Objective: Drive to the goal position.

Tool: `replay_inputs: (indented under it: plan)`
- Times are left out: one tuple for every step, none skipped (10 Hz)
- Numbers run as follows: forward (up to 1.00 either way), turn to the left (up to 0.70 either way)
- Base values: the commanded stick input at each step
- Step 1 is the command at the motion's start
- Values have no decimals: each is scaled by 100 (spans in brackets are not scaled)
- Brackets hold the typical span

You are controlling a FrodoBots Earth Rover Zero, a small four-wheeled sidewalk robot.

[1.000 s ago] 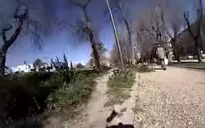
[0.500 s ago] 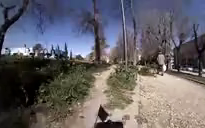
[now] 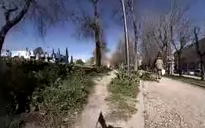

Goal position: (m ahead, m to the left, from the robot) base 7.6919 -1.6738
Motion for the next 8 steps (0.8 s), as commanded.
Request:
replay_inputs:
  plan:
    - [50, 0]
    - [50, 0]
    - [50, 0]
    - [50, 0]
    - [50, 0]
    - [57, 0]
    - [70, 0]
    - [75, 0]
